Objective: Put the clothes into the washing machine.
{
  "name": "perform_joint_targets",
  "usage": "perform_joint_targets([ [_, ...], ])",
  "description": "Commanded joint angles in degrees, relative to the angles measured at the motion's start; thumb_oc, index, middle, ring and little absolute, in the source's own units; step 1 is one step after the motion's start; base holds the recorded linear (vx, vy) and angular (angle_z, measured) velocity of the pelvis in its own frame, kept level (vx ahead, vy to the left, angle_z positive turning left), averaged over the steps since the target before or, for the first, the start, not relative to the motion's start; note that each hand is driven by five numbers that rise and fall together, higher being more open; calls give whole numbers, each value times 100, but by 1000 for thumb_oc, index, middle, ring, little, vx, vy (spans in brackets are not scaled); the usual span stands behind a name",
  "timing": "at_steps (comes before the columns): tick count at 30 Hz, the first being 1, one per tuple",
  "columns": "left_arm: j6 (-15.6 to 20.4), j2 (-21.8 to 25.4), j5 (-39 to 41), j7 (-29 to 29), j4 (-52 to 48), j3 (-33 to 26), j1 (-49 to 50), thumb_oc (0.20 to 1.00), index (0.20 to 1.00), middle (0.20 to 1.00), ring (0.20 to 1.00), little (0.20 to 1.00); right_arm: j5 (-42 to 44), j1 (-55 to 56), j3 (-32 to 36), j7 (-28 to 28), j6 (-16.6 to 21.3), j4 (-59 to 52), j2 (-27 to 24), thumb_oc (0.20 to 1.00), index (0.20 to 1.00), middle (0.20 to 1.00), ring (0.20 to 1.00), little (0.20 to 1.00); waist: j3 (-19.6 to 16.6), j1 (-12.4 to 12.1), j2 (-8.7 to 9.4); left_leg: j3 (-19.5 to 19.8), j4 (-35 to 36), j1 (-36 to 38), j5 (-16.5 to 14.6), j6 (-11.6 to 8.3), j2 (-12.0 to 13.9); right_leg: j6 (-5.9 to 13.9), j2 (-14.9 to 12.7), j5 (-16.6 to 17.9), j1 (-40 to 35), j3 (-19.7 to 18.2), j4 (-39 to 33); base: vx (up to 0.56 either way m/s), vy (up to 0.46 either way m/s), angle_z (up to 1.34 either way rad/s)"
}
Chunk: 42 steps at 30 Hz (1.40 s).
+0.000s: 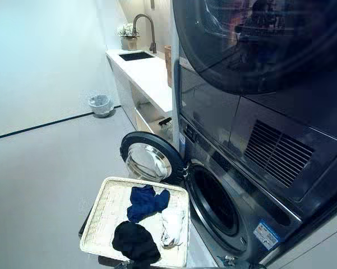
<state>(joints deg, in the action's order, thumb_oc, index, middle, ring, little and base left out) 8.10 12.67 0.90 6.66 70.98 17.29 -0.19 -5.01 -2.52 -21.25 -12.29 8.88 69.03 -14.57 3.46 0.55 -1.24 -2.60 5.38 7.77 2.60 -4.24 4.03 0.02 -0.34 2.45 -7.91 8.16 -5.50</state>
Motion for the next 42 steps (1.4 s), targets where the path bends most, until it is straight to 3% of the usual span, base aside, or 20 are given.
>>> perform_joint_targets([
  [1,99,-67,111,80,89,173,-514,1000,1000,1000,1000,1000,-17,-565,-173,-56,315,232,126,1000,1000,1000,1000,1000,208,-73,305,-236,-84,223,-539,411,-667,539,-145,-44,-13,-162,86,713,-207,67],
  [11,54,-56,201,-250,135,94,-528,1000,1000,1000,1000,1000,-31,-571,-181,-96,353,269,96,1000,1000,1000,1000,1000,239,-77,296,-240,-96,217,-528,419,-662,526,-147,-60,-20,-146,114,6,1,0],
  [12,101,-76,77,-712,170,45,-492,1000,1000,1000,1000,1000,-50,-546,-171,-85,351,286,117,1000,1000,1000,1000,1000,240,-79,302,-230,-99,229,-532,425,-665,519,-149,-72,-31,-142,134,58,10,0],
  [16,80,-45,-37,-1287,187,-23,-478,1000,1000,1000,1000,1000,-37,-512,-176,-80,333,284,122,1000,1000,1000,1000,1000,237,-83,312,-218,-108,237,-533,429,-667,513,-151,-87,-51,-136,149,54,7,0],
  [18,139,-14,-331,-2086,222,-123,-465,1000,1000,1000,1000,1000,4,-481,-197,-42,307,292,142,1000,1000,1000,1000,1000,234,-89,335,-196,-125,241,-537,432,-679,502,-151,-107,-68,-148,171,92,14,0],
  [29,318,221,-1145,-3866,100,-23,-718,1000,1000,1000,1000,1000,184,-477,-331,-9,415,234,16,1000,1000,1000,1000,1000,488,-20,375,-254,-352,-9,-549,443,-687,493,-198,-82,193,-276,322,61,39,-1],
  [39,-73,398,-629,-4468,16,245,-1867,1000,1000,1000,1000,1000,543,-1215,-655,106,608,-116,-245,1000,1000,1000,1000,1000,1473,189,352,-419,-917,-939,-574,480,-724,518,-294,131,1245,-686,653,-122,85,-15],
  [42,-295,413,-319,-4615,83,290,-2370,1000,1000,1000,1000,1000,631,-1617,-787,191,675,-246,-232,1000,1000,1000,1000,1000,1945,305,444,-504,-1476,-1515,-646,458,-751,550,-389,284,1763,-849,843,-145,69,-23],
])
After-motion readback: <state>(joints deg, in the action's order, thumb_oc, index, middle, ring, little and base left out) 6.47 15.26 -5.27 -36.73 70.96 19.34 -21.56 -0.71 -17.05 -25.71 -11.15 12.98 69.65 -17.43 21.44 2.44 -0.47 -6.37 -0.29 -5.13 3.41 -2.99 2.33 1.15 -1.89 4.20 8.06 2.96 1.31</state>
